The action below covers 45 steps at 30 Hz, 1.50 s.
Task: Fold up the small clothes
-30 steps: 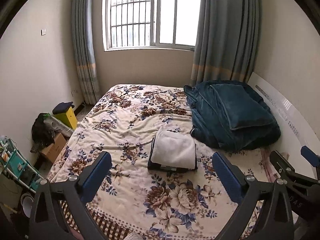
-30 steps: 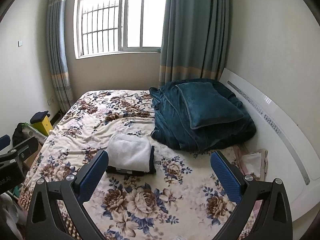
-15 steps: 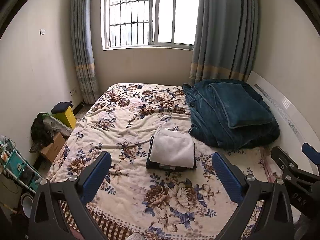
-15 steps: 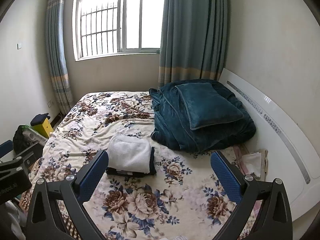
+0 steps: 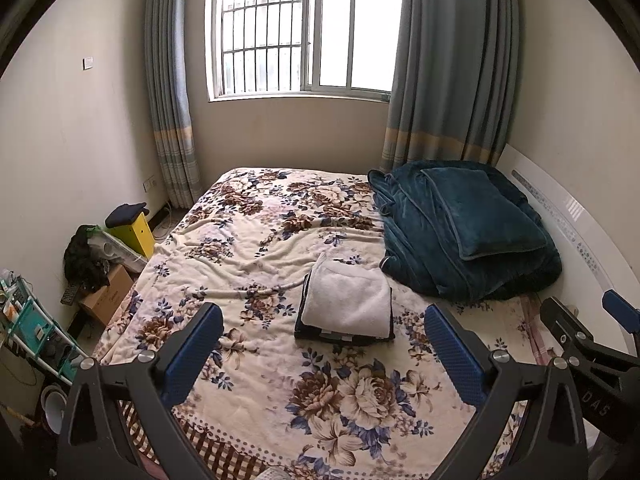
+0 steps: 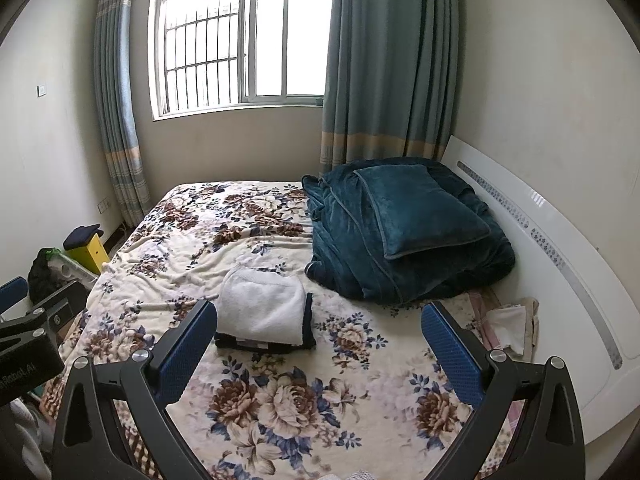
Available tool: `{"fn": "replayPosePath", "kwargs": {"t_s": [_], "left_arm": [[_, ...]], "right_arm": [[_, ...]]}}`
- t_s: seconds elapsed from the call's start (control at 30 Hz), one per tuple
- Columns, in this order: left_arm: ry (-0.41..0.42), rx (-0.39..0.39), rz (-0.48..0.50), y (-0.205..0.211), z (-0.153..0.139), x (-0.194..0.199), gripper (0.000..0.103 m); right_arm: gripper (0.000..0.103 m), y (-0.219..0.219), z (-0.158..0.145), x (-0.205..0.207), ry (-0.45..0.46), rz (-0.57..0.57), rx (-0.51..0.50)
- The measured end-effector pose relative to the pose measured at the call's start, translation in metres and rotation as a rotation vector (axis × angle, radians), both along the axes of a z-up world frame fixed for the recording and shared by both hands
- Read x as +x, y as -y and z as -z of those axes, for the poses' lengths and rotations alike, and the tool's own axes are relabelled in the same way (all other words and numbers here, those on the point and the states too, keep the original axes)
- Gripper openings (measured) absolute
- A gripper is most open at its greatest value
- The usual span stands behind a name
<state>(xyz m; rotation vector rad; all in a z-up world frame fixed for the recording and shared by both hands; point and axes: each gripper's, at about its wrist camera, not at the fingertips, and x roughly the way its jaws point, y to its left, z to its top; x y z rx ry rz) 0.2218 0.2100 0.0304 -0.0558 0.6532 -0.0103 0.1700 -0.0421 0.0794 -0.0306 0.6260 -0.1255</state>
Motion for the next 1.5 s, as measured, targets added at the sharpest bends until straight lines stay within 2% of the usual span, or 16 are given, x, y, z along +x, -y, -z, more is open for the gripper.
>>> {"fn": "replayPosePath", "kwargs": {"t_s": [1.5], "left_arm": [[-0.008,-0.006,0.002,0.0,-0.002,-0.011,0.103]], "right_arm": [[0.103,-0.002,0.0,-0.004,0.01,0.017,0.005]]}}
